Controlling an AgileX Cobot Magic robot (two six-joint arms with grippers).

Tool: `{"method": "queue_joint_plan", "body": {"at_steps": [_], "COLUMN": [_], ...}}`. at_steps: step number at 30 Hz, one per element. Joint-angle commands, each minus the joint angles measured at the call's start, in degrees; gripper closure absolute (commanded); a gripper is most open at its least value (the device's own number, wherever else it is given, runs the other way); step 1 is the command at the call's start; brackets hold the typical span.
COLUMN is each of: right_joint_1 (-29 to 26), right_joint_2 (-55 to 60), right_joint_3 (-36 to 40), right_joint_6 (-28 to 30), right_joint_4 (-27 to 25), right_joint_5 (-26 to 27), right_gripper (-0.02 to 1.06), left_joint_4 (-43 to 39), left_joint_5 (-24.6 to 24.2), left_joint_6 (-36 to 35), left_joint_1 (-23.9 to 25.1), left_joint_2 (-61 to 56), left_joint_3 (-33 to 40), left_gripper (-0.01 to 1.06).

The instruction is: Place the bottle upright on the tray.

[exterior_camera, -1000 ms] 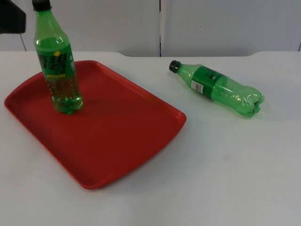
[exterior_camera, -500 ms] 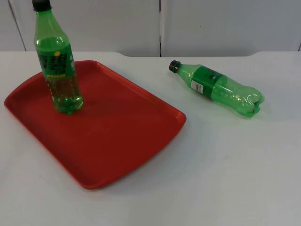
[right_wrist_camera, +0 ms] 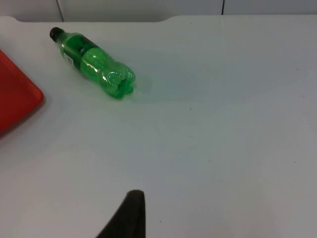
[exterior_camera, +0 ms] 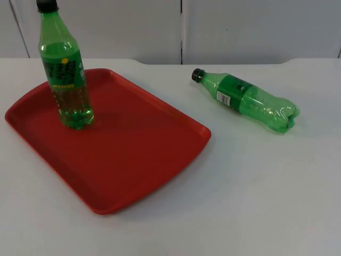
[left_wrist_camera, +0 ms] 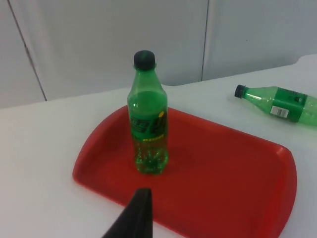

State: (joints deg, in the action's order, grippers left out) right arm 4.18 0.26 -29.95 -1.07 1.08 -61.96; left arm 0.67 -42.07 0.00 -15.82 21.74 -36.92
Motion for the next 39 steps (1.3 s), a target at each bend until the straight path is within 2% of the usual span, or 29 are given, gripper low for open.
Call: {"method": "queue_joint_plan", "body": {"at_steps": [1,6,10,14,24,28,39], "right_joint_1": [-0.4,-0.4,-0.4,-0.4,-0.4,-0.4,-0.4], "right_joint_2": [-0.26,-0.26,-0.26,-0.26,-0.26,-0.26,-0.26], "right_joint_3": [0.4,0.4,0.4,0.4,0.4,0.4,0.4], "right_joint_6": [0.62,0.62,0.62,0.62,0.51,0.51,0.51], "right_joint_4": [-0.1,-0.1,-0.1,-0.1,-0.21,-0.21,-0.21], "right_joint_5": [0.19,0.19,0.19,0.19,0.3,0.3,0.3], "right_gripper": [0.0,0.0,0.0,0.0,0.0,0.0,0.0], "left_joint_4": [0.62,0.62,0.02,-0.67,-0.67,-1.3,-1.19], "left_joint_5": [-0.93,-3.53,-8.81,-11.62,-14.36,-20.27,-19.52], "left_joint_6": [0.0,-0.35,-0.47,-0.47,-0.72,-0.72,-0.62], "left_joint_1": [-0.33,-0.33,-0.33,-0.33,-0.33,-0.33,-0.33], "left_joint_2": [-3.2,-9.91,-17.0,-21.4,-21.74,-21.74,-21.74], "left_joint_3": [2.43,5.88,7.37,7.37,7.0,8.21,8.47], "left_gripper": [0.0,0.0,0.0,0.0,0.0,0.0,0.0]}}
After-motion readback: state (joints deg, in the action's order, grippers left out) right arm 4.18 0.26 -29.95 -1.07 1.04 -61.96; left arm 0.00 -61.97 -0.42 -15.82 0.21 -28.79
